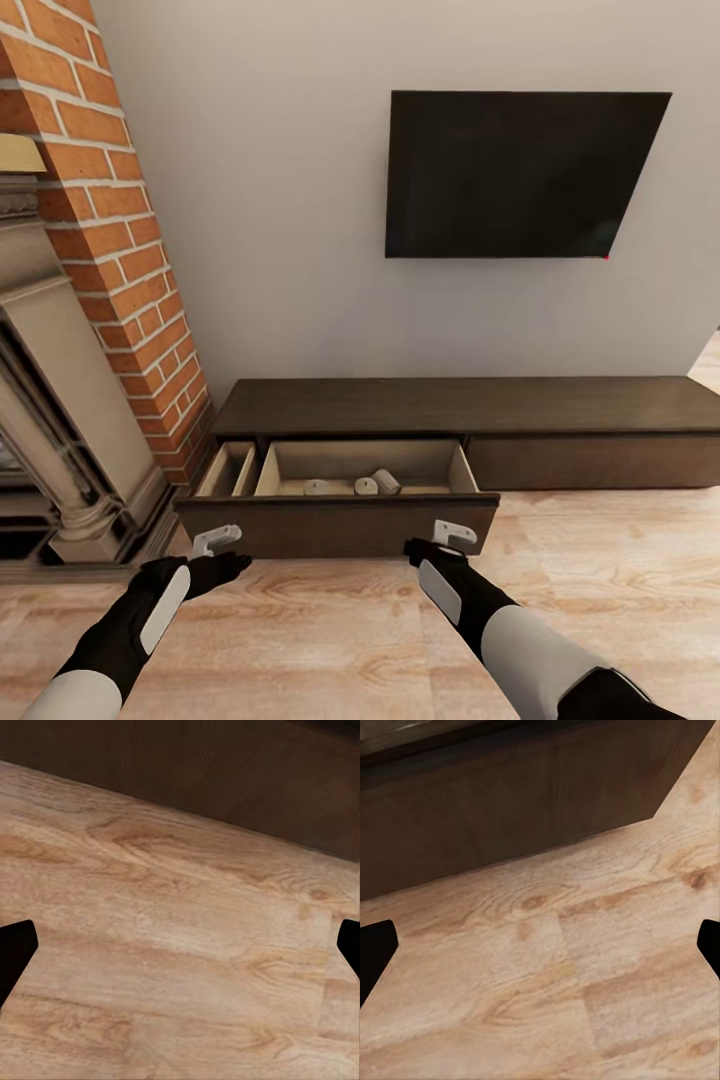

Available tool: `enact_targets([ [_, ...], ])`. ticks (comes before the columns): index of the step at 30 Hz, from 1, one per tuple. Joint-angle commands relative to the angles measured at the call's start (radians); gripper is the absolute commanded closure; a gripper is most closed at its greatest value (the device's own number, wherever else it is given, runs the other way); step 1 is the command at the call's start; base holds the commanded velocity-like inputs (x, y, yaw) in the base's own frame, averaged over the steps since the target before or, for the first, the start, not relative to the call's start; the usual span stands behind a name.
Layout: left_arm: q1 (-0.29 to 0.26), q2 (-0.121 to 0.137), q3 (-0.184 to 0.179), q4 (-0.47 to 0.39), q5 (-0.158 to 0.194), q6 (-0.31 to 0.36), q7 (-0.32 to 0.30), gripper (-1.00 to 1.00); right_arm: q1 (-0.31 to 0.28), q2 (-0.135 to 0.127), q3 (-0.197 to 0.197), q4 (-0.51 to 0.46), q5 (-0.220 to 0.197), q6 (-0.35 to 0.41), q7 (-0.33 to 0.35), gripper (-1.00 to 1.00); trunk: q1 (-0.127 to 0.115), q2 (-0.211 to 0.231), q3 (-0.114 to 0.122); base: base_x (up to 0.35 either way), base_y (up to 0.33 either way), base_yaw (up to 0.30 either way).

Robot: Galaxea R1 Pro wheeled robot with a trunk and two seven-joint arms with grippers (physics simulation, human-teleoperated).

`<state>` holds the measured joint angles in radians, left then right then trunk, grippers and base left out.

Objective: Place each of the two pumpkins and all three candles from the living room inside a cabinet in the living room (use any cabinet), then make sure every cabinet is closed, and position the cauldron so it is next to a table in the living room.

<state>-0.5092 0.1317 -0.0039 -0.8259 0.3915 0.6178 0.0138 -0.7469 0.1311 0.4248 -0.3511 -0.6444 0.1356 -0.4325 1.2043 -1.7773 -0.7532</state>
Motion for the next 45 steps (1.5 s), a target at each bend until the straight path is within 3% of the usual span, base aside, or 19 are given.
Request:
enact_targets([
  [1,0.0,0.0,0.0,0.006,0.0,-0.025,0.0,-1.0,0.0,-0.001,0.001,0.001,0.0,-0.012,0.004,-1.0,0.004,-0.007,-0.003,0.0,0.0,0.0],
  [8,0.0,-0.001,-0.003,0.033,-0.002,-0.113,0.0,-1.0,-0.002,-0.003,0.024,0.006,0.0,-0.092,0.012,-1.0,0.031,-0.056,-0.025,0.0,0.0,0.0],
  [9,0.0,-0.001,-0.015,0.044,-0.006,-0.156,0.0,-1.0,-0.002,-0.003,0.036,0.013,0.0,-0.106,0.012,-1.0,0.035,-0.063,-0.028,0.0,0.0,0.0],
  [13,0.0,-0.001,-0.056,0.092,-0.017,-0.252,0.001,-1.0,-0.003,-0.002,0.118,0.061,0.0,-0.174,0.012,-1.0,0.05,-0.091,-0.041,0.0,0.0,0.0],
  [16,0.0,-0.001,-0.065,0.106,-0.019,-0.297,0.001,-1.0,-0.003,-0.001,0.193,0.076,-0.001,-0.207,0.012,-1.0,0.061,-0.112,-0.05,0.0,0.0,0.0],
  [19,0.0,-0.002,-0.068,0.112,-0.02,-0.337,0.002,-1.0,-0.003,-0.001,0.238,0.081,-0.003,-0.218,0.012,-1.0,0.073,-0.133,-0.06,0.0,0.0,0.0],
  [23,0.0,-0.012,-0.074,0.123,-0.025,-0.372,0.0,-1.0,-0.003,-0.003,0.248,0.089,-0.005,-0.251,0.012,-1.0,0.088,-0.161,-0.072,0.0,0.0,0.0],
  [28,0.0,-0.016,-0.107,0.158,-0.057,-0.455,0.0,-1.0,-0.003,-0.001,0.254,0.156,-0.002,-0.319,0.012,-1.0,0.107,-0.196,-0.088,0.0,0.0,0.0],
  [45,0.001,-0.023,-0.128,0.177,-0.07,-0.599,-0.001,-1.0,-0.003,-0.002,0.255,0.179,-0.001,-0.372,0.062,-1.0,0.173,-0.315,-0.141,0.0,0.0,0.0],
])
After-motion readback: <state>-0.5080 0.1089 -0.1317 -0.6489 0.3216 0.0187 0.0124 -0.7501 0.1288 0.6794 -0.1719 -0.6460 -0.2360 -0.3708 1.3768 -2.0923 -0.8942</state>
